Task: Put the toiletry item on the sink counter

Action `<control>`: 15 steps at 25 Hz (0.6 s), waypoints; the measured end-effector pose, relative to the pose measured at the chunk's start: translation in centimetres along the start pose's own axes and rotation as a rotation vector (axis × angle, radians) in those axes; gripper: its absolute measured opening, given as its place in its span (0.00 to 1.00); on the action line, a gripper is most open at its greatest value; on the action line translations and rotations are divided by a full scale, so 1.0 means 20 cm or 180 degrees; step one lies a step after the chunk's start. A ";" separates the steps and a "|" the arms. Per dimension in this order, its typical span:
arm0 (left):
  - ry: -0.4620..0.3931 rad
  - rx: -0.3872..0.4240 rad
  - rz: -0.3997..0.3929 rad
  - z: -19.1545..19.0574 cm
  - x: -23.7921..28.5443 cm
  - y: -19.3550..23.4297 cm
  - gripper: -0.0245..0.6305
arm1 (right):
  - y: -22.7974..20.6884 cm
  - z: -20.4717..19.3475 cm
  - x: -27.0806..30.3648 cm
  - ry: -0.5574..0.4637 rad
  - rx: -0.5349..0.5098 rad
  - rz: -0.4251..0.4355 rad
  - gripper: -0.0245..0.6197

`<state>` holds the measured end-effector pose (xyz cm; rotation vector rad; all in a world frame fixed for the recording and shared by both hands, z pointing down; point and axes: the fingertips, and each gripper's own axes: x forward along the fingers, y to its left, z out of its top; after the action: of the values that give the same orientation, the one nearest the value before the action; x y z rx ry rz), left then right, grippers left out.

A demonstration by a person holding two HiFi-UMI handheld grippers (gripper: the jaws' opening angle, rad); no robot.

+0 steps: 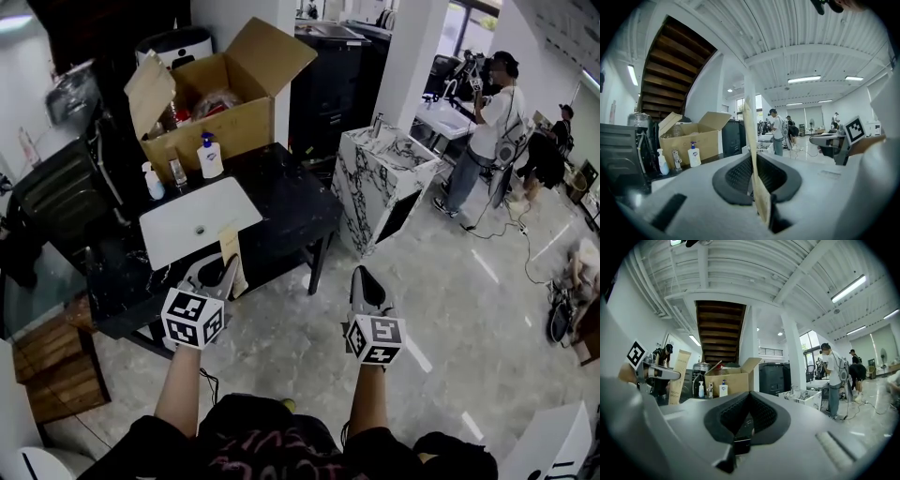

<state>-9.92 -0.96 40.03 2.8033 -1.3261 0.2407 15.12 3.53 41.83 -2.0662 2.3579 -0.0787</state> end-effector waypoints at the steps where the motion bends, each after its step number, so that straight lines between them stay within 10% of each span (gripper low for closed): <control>1: -0.0001 -0.0001 0.0009 0.00 0.02 0.01 0.08 | -0.01 0.00 0.02 0.0001 0.0002 0.0013 0.05; 15: 0.0016 -0.0036 0.0009 -0.01 0.40 0.12 0.08 | -0.21 -0.05 0.35 0.0023 0.0036 0.0028 0.05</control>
<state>-6.71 -8.58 41.46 2.7899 -1.3265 0.2394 18.30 -3.97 43.24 -2.0540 2.3649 -0.0994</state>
